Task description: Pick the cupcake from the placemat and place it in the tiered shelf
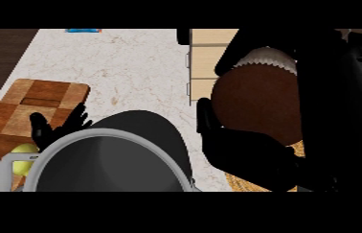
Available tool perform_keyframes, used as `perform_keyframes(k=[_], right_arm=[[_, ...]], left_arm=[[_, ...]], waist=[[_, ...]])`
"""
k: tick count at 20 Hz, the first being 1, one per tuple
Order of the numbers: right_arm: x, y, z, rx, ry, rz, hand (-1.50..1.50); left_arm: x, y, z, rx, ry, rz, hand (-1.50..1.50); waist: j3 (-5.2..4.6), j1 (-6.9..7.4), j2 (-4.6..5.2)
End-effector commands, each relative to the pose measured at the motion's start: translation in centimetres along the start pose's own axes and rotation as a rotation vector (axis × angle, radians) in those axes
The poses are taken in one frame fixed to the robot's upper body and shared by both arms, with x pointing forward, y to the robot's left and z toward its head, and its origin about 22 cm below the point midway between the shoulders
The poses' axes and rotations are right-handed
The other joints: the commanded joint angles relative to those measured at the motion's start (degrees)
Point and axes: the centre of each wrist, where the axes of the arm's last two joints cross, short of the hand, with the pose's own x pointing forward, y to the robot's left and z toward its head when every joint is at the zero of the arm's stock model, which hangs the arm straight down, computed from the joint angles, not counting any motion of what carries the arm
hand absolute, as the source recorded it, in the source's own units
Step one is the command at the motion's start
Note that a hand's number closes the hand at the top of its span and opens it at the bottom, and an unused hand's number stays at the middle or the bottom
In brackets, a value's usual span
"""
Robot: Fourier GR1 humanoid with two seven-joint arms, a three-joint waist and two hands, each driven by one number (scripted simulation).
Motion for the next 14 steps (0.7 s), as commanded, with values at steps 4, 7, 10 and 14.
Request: perform_keyframes(k=[4,7,10,14], right_arm=[[1.4,-5.3,-6.3,-0.027,0.154,0.059,1.5],[1.1,-5.7,-9.2,0.003,0.166,0.056,1.5],[1.7,-6.4,-9.4,0.034,0.175,0.096,1.5],[-2.3,-5.7,-11.9,0.094,0.154,0.13,1.5]], left_arm=[[1.7,-0.9,-1.3,-0.001,0.022,0.008,0.0],[-0.7,-1.0,-0.6,-0.032,0.028,-0.006,0.0],[0.0,-1.7,-0.5,-0.023,0.037,-0.007,0.0],[-0.4,-1.3,-0.2,-0.038,0.024,-0.002,0.0]], waist=[[-0.29,-0.29,0.41],[-0.29,0.44,0.57],[-0.25,0.12,0.33],[-0.23,0.44,0.56]])
